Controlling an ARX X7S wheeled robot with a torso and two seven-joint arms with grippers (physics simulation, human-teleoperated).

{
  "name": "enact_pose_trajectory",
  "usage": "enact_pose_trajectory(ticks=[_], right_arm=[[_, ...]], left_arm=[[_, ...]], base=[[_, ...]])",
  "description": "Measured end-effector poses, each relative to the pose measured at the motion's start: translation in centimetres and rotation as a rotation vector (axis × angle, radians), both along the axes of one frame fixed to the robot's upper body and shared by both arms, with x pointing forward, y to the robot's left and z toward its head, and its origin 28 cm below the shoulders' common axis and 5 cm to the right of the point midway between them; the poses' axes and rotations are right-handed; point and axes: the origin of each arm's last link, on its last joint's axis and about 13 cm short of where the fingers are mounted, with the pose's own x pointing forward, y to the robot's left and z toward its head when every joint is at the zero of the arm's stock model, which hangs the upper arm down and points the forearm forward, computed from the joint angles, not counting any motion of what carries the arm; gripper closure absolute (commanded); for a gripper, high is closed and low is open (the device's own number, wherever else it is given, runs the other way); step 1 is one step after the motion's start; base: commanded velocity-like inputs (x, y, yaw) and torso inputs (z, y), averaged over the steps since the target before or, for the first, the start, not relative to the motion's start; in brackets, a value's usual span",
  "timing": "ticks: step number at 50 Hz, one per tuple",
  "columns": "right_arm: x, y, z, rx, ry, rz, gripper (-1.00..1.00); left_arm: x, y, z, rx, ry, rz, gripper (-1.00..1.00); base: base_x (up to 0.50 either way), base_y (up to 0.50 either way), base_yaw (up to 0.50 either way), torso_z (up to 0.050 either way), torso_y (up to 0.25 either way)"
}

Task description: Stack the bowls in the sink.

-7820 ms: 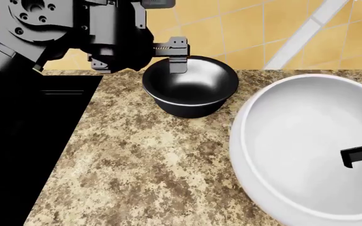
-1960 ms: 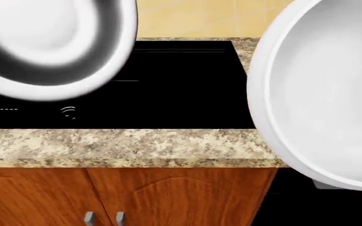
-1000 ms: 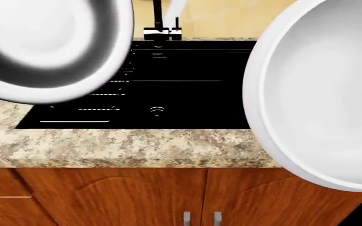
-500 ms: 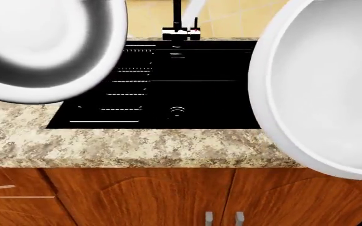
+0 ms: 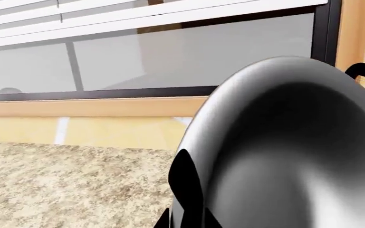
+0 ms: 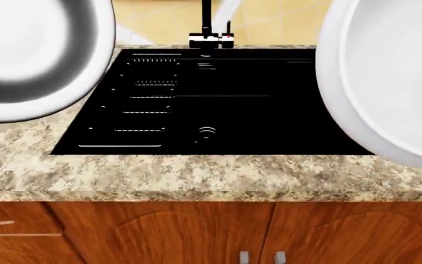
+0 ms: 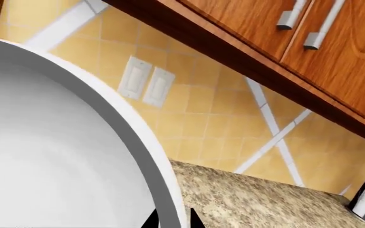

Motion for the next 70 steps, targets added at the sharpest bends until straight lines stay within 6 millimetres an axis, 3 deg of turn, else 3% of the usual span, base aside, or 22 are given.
enact_pose_trajectory(ticks=[28, 61, 70], right_arm=[[0.34, 0.08, 0.1, -0.049, 0.002, -0.034, 1.0], [0.2, -0.38, -0.09, 0.019, -0.001, -0.05, 1.0], [0.22, -0.31, -0.23, 0.015, 0.0, -0.039, 1.0]], left_arm=[[-0.02, 0.24, -0.2, -0.009, 0.002, 0.008, 1.0], [-0.07, 0.28, -0.19, -0.012, 0.0, 0.007, 1.0], [-0.1, 0.3, -0.2, -0.012, -0.001, 0.007, 1.0]], base=[[0.5, 0.14, 0.0, 0.0, 0.002], [0.5, 0.0, 0.0, 0.0, 0.002], [0.06, -0.09, 0.0, 0.0, 0.001]])
